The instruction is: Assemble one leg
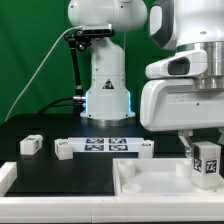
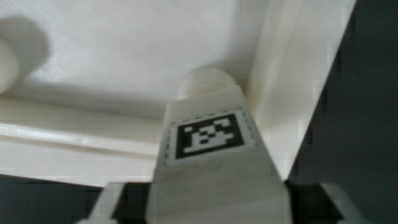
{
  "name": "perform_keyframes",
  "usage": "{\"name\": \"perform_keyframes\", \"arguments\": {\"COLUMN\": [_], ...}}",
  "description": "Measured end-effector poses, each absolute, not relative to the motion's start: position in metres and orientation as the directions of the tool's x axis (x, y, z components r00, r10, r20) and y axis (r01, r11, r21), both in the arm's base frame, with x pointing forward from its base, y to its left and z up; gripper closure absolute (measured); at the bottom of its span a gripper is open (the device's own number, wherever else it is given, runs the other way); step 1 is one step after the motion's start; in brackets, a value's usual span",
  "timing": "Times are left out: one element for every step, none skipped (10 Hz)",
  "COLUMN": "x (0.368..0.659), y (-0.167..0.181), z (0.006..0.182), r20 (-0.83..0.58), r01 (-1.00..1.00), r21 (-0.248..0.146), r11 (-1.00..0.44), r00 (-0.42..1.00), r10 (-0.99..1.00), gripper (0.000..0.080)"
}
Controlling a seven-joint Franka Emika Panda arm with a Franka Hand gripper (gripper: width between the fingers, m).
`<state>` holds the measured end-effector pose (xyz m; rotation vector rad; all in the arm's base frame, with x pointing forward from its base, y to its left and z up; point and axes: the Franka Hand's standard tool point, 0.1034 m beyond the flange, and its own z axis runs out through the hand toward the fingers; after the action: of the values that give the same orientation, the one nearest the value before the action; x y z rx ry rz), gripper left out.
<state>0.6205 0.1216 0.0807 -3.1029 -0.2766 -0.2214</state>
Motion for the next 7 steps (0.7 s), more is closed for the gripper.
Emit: {"name": "perform_keyframes", "arguments": {"x": [0.6205, 0.6206, 0.6207, 0.6211, 0.6213, 0.6212, 0.6209], "y": [0.1215, 0.1214, 0.1207, 0.1195, 0.1181, 0.1173, 0.1168], "z": [0.0807, 0.0807, 0.0804, 0.0804, 0.0799, 0.0797, 0.0796], "r20": [0.143, 0.142, 0.142, 0.141, 0.136, 0.125, 0.114], "r01": [0.176, 0.154, 0.139, 0.064, -0.112, -0.252, -0.387], "r21": [-0.006, -0.010, -0.014, -0.038, -0.075, -0.094, -0.106], "r11": [-0.984, -0.988, -0.990, -0.997, -0.991, -0.963, -0.916], "r00": [0.975, 0.978, 0.980, 0.988, 0.983, 0.957, 0.910], "r10": [0.173, 0.151, 0.136, 0.058, -0.121, -0.263, -0.398], "gripper": [0.0509, 0.0509, 0.0509, 0.0509, 0.0509, 0.0509, 0.0509]}}
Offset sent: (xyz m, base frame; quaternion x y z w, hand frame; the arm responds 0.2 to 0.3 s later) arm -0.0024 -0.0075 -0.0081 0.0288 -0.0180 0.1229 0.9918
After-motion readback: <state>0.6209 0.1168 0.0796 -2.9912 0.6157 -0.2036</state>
